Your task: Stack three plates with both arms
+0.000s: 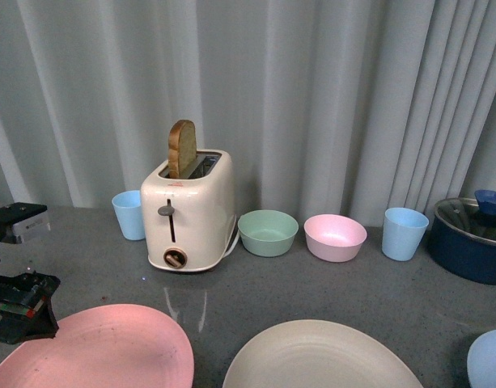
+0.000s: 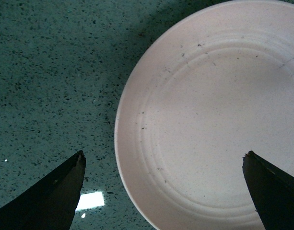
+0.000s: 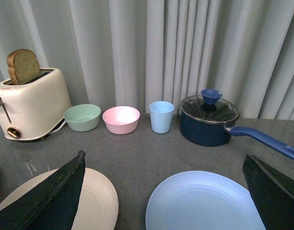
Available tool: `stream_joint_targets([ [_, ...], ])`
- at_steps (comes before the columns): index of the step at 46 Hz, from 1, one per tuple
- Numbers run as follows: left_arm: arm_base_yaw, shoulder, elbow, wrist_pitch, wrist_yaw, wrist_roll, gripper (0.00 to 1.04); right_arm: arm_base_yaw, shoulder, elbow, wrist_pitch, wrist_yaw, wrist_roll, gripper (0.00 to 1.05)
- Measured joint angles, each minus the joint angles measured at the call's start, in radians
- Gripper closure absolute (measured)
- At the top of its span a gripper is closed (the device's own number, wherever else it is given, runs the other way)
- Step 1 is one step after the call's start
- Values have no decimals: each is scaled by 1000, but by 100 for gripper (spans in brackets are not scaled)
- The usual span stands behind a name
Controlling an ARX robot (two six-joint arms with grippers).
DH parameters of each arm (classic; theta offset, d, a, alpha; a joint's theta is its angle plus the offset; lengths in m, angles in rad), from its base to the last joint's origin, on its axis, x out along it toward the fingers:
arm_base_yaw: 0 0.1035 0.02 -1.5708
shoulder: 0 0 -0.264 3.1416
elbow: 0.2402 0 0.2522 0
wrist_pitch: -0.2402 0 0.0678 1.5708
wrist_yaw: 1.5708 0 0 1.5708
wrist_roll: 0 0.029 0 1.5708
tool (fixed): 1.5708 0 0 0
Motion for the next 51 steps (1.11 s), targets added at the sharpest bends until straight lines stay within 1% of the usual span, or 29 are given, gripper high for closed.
stream_joint_targets([
  [3, 26, 11, 21, -43, 35, -1, 7, 0, 0, 0, 0, 0, 0, 7],
  [7, 57, 41, 24, -68, 52, -13, 7, 0, 0, 0, 0, 0, 0, 7],
  [16, 83, 98, 35, -67, 45, -25, 7, 0, 0, 0, 0, 0, 0, 7],
  [29, 61, 136, 74, -32, 6, -27, 7, 0, 0, 0, 0, 0, 0, 7],
  [41, 61, 172, 89, -33, -17, -23, 7, 0, 0, 0, 0, 0, 0, 7],
  [51, 55, 192, 87, -1, -38, -19, 7, 0, 0, 0, 0, 0, 0, 7],
])
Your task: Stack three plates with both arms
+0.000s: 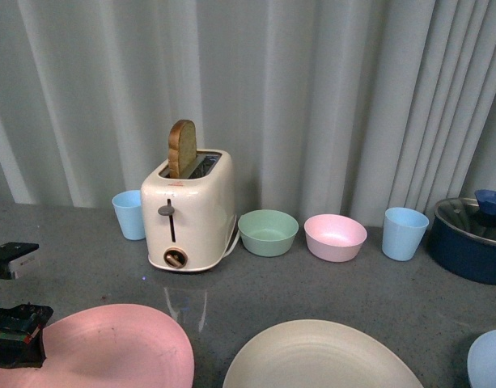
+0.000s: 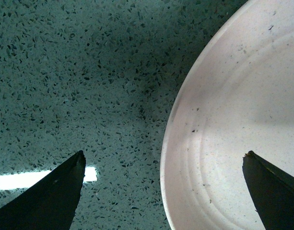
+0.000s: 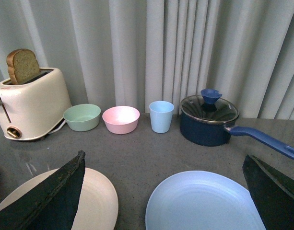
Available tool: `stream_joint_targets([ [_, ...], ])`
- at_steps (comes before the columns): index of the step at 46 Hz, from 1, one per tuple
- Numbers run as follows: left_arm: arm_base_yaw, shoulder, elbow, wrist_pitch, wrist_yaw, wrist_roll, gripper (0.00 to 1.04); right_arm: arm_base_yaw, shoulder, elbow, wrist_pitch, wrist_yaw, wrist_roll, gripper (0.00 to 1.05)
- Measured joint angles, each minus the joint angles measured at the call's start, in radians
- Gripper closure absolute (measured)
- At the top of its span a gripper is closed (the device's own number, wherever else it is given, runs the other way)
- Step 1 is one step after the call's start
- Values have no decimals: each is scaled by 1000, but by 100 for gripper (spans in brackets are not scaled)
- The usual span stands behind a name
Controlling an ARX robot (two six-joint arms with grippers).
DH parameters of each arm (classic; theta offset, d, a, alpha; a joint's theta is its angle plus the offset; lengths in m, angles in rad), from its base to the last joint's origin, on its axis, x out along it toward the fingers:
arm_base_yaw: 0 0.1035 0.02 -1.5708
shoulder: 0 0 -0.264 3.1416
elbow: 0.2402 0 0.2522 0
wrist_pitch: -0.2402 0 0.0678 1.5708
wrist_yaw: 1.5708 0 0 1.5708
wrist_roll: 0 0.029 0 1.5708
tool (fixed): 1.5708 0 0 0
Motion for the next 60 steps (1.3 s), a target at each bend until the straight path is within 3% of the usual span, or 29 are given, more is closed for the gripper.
stream_joint_targets([
  [35, 0, 40, -60, 73, -8, 20, 7, 0, 0, 0, 0, 0, 0, 7],
  [49, -1, 40, -79, 97, 3, 29, 62, 0, 0, 0, 0, 0, 0, 7],
  [60, -2, 33, -82, 111, 19, 19, 93, 0, 0, 0, 0, 0, 0, 7],
])
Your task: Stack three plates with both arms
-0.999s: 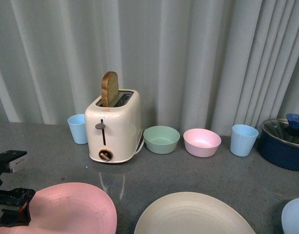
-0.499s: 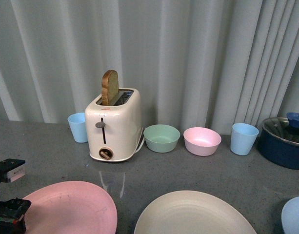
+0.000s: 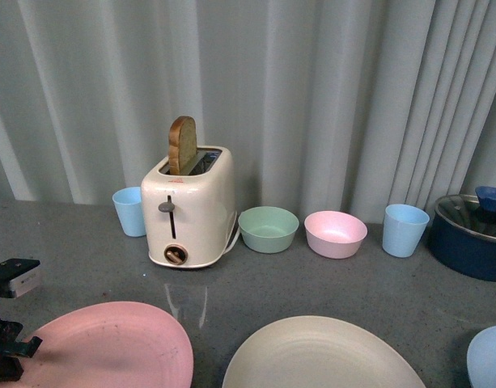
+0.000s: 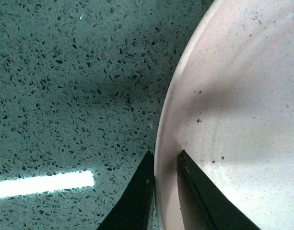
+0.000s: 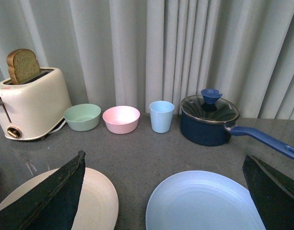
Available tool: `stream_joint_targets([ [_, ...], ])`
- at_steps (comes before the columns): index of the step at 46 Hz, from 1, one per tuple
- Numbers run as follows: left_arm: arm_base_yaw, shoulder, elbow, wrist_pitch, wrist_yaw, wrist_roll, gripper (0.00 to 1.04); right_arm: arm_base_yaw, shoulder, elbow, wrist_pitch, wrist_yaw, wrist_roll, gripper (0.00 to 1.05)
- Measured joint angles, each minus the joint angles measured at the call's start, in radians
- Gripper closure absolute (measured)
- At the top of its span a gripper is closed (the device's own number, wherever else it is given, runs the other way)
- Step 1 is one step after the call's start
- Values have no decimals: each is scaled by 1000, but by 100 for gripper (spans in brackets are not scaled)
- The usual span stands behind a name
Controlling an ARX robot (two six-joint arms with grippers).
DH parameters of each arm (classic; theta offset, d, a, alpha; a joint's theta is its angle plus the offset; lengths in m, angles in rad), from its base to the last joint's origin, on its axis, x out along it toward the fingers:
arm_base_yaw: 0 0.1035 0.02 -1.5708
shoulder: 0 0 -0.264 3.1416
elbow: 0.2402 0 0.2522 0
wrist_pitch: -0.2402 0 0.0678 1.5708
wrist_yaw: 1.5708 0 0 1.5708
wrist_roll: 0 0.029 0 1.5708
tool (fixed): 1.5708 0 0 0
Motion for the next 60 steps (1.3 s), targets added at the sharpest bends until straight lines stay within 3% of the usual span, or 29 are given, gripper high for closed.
stream_joint_targets([
  [5, 0, -4, 3, -4, 32, -16, 99, 0, 0, 0, 0, 0, 0, 7],
  [23, -4, -5, 31, -75, 80, -30, 100, 0, 0, 0, 0, 0, 0, 7],
  [47, 110, -6, 380, -320, 41, 39, 101, 0, 0, 0, 0, 0, 0, 7],
  [60, 66, -79, 442, -397, 138, -55, 101, 0, 0, 0, 0, 0, 0, 7],
])
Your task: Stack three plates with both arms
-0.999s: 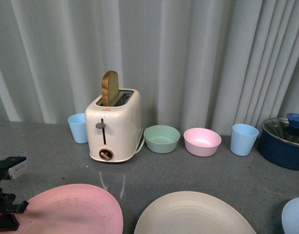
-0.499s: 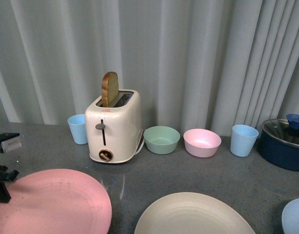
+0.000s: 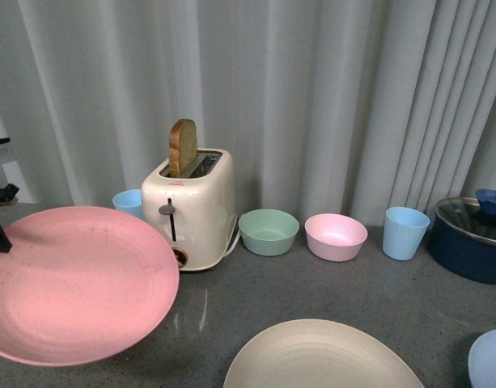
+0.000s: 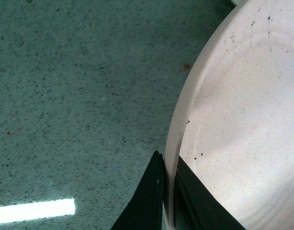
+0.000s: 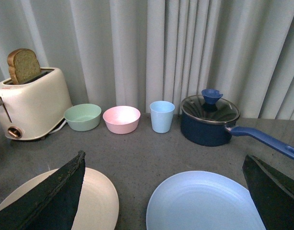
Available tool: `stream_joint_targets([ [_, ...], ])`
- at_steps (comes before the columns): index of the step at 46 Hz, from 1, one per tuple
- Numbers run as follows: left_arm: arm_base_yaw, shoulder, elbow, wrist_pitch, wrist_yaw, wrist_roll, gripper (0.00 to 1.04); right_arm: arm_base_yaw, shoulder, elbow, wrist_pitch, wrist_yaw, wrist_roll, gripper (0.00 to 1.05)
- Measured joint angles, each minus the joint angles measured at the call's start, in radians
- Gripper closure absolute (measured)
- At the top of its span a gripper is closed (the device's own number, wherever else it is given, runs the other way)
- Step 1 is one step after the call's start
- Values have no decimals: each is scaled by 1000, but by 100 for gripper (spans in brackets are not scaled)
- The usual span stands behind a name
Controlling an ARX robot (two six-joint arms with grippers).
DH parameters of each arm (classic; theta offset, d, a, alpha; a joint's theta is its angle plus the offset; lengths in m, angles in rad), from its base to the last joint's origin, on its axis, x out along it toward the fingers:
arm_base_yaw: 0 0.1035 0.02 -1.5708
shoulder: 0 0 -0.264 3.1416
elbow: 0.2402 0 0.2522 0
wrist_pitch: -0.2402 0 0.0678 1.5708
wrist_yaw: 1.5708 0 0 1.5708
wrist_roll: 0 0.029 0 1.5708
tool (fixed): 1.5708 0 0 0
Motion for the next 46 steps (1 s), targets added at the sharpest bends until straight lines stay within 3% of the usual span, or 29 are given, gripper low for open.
stream_joint_targets([
  [6, -53, -43, -13, 2, 42, -45, 101, 0, 0, 0, 0, 0, 0, 7],
  [13, -183, -101, -118, 40, 82, -101, 101, 0, 0, 0, 0, 0, 0, 7],
  [27, -409, -109, -208, 114, 76, -150, 101, 0, 0, 0, 0, 0, 0, 7],
  [46, -513, -12, -187, 135, 7, -212, 101, 0, 0, 0, 0, 0, 0, 7],
])
